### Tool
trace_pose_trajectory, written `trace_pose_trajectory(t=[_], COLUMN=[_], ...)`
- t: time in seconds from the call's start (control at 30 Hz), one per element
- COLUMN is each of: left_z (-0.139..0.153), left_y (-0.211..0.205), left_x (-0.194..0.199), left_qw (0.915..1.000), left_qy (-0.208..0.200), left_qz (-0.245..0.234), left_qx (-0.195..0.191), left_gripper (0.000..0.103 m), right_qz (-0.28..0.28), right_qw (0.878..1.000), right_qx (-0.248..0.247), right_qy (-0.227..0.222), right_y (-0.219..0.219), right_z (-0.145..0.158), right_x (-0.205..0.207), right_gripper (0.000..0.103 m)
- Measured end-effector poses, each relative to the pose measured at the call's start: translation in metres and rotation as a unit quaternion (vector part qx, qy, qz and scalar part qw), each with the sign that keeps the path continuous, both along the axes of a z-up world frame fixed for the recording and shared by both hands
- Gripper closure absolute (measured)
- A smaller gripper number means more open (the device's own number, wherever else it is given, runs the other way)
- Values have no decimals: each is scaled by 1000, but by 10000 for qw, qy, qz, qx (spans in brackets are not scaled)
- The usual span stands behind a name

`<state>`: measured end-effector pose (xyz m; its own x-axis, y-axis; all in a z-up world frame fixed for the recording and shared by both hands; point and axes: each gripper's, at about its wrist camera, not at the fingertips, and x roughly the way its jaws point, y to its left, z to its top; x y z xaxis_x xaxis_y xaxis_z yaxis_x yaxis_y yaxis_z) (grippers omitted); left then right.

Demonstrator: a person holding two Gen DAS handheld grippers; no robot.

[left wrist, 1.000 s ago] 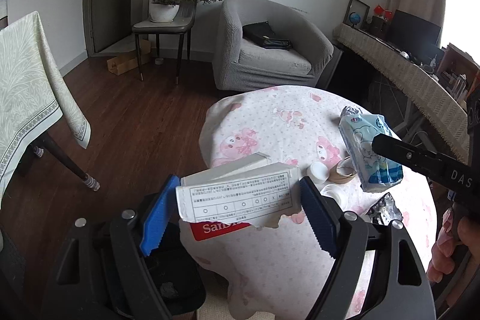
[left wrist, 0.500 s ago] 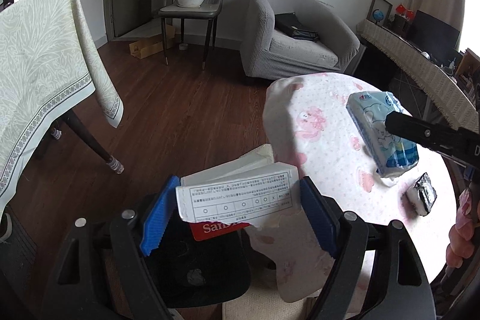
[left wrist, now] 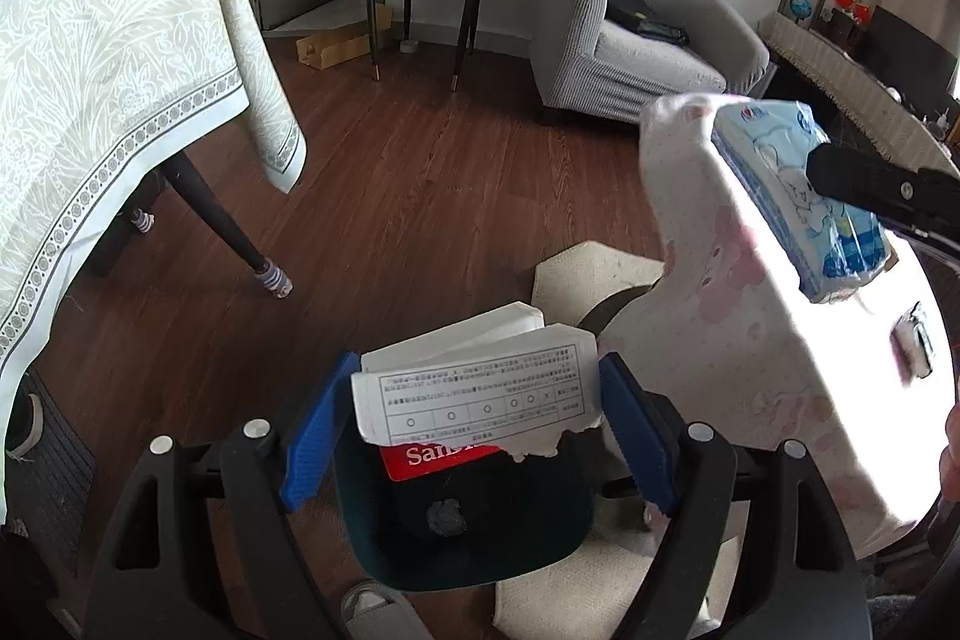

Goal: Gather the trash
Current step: 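Carry the snack bag and the slip with box over the green bin, then open the left tool over the bin while the right tool releases the snack bag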

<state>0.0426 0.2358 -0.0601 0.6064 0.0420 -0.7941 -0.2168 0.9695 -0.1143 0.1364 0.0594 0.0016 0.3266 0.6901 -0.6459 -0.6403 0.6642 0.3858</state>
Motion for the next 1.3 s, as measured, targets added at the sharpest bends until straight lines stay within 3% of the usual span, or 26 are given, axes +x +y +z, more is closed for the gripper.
trace_pose_trajectory(t=[0.23, 0.5, 0.8, 1.03, 1.3], left_z=[-26, -58, -77, -77, -54], left_y=[13, 32, 34, 44, 61], left_x=[-7, -13, -21, -24, -30], left_qw=[9990, 9953, 9907, 9916, 9972], left_qy=[419, 959, 1296, 1244, 721], left_qz=[-117, -129, -389, -344, -26], left_qx=[87, -108, -111, -127, -186], left_gripper=[21, 19, 12, 13, 28], right_qz=[210, 360, 494, 481, 576], right_qw=[9993, 9974, 9948, 9931, 9877], right_qx=[-293, -531, -769, -961, -1347], right_qy=[108, 321, 439, 473, 556], right_y=[30, 62, 90, 102, 118], right_z=[-18, -42, -61, -74, -95], right_x=[-4, -4, -6, -4, -5], right_gripper=[77, 77, 77, 77, 77])
